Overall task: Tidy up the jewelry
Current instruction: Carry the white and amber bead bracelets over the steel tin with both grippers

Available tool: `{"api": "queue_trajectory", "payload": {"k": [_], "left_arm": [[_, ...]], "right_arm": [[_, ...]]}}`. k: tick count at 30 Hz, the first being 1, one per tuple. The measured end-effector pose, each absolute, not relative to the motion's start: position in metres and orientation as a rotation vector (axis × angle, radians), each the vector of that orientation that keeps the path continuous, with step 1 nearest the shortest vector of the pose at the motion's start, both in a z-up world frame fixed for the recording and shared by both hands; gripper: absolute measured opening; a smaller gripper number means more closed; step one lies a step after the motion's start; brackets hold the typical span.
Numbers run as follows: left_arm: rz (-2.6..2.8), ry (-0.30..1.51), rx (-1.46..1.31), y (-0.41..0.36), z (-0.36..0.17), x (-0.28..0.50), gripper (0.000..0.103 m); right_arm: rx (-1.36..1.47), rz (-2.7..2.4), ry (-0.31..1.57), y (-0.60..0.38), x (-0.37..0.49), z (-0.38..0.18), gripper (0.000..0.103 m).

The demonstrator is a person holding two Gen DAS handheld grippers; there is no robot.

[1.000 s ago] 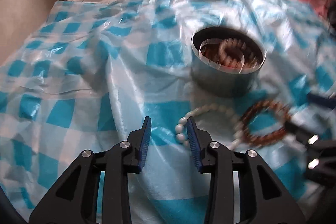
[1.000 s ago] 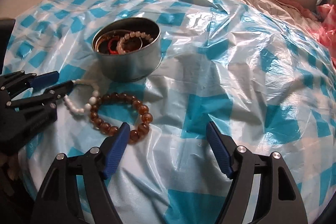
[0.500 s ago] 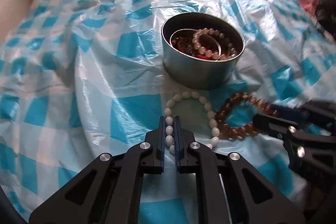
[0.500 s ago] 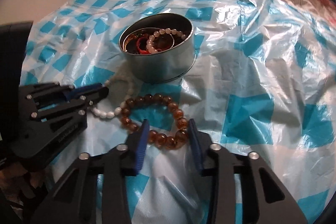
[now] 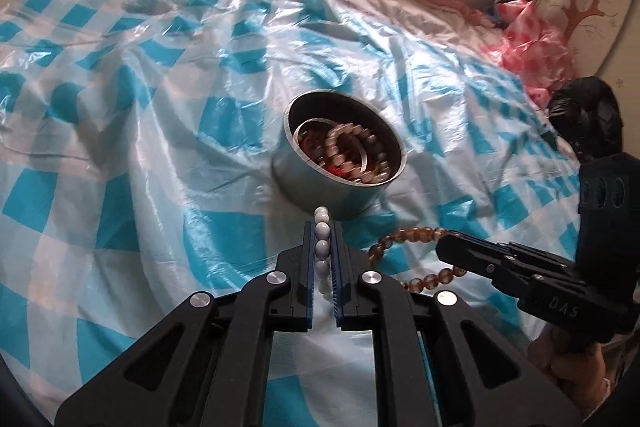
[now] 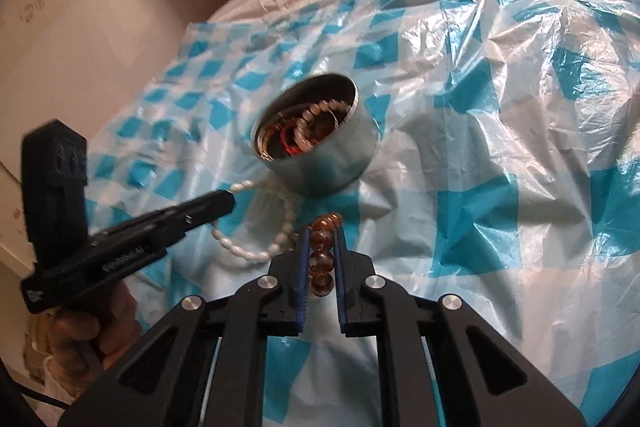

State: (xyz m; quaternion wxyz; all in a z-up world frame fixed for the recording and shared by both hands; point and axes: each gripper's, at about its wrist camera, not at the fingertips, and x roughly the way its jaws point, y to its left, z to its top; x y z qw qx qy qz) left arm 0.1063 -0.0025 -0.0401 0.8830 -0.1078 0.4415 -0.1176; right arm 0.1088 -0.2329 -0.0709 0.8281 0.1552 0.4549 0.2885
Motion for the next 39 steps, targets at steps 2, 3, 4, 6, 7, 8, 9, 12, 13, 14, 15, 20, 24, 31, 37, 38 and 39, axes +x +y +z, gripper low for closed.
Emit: {"api": "queue_trajectory", "payload": {"k": [2,3,4,6,7,8,9,12,13,14,15,20,24,31,37,38,39], "left_arm": [[-0.269,0.891,-0.229,-0.003,-0.034,0.104,0.007],[-0.284,0.871,-0.231,-0.005,-0.03,0.102,0.007],[-0.291,0.861,-0.232,-0.005,-0.028,0.102,0.007],[-0.302,0.835,-0.23,-0.007,-0.023,0.099,0.007],[-0.306,0.826,-0.232,-0.007,-0.021,0.099,0.007],[-0.312,0.814,-0.235,-0.007,-0.018,0.097,0.007],[-0.318,0.805,-0.239,-0.007,-0.016,0.096,0.007],[-0.342,0.772,-0.251,-0.008,-0.009,0.094,0.007],[-0.347,0.765,-0.253,-0.008,-0.008,0.094,0.007],[-0.353,0.757,-0.255,-0.008,-0.006,0.094,0.007],[-0.36,0.751,-0.261,-0.008,-0.005,0.094,0.007],[-0.398,0.725,-0.298,-0.008,0.001,0.098,0.007],[-0.417,0.72,-0.324,-0.009,0.004,0.105,0.007],[-0.421,0.734,-0.347,-0.011,0.003,0.12,0.007],[-0.417,0.744,-0.375,-0.009,-0.001,0.138,0.007],[-0.414,0.745,-0.377,-0.008,-0.001,0.141,0.007],[-0.411,0.747,-0.38,-0.007,-0.002,0.146,0.007]], "right_arm": [[0.364,0.644,0.933,-0.235,0.107,-0.065,0.012],[0.37,0.651,0.922,-0.236,0.107,-0.062,0.012],[0.38,0.664,0.902,-0.237,0.105,-0.059,0.012],[0.39,0.676,0.875,-0.238,0.104,-0.054,0.012],[0.398,0.683,0.858,-0.239,0.103,-0.051,0.012],[0.404,0.689,0.845,-0.24,0.103,-0.048,0.012],[0.409,0.694,0.83,-0.24,0.102,-0.046,0.012],[0.428,0.713,0.783,-0.245,0.1,-0.038,0.012],[0.434,0.717,0.767,-0.246,0.1,-0.035,0.012],[0.442,0.723,0.757,-0.247,0.1,-0.034,0.012],[0.452,0.729,0.749,-0.248,0.1,-0.032,0.012],[0.488,0.742,0.721,-0.252,0.105,-0.028,0.012],[0.515,0.747,0.695,-0.255,0.111,-0.024,0.012],[0.553,0.747,0.674,-0.256,0.122,-0.02,0.012],[0.568,0.75,0.674,-0.253,0.133,-0.019,0.012],[0.569,0.752,0.674,-0.252,0.135,-0.019,0.012],[0.569,0.751,0.674,-0.251,0.138,-0.019,0.012]]}}
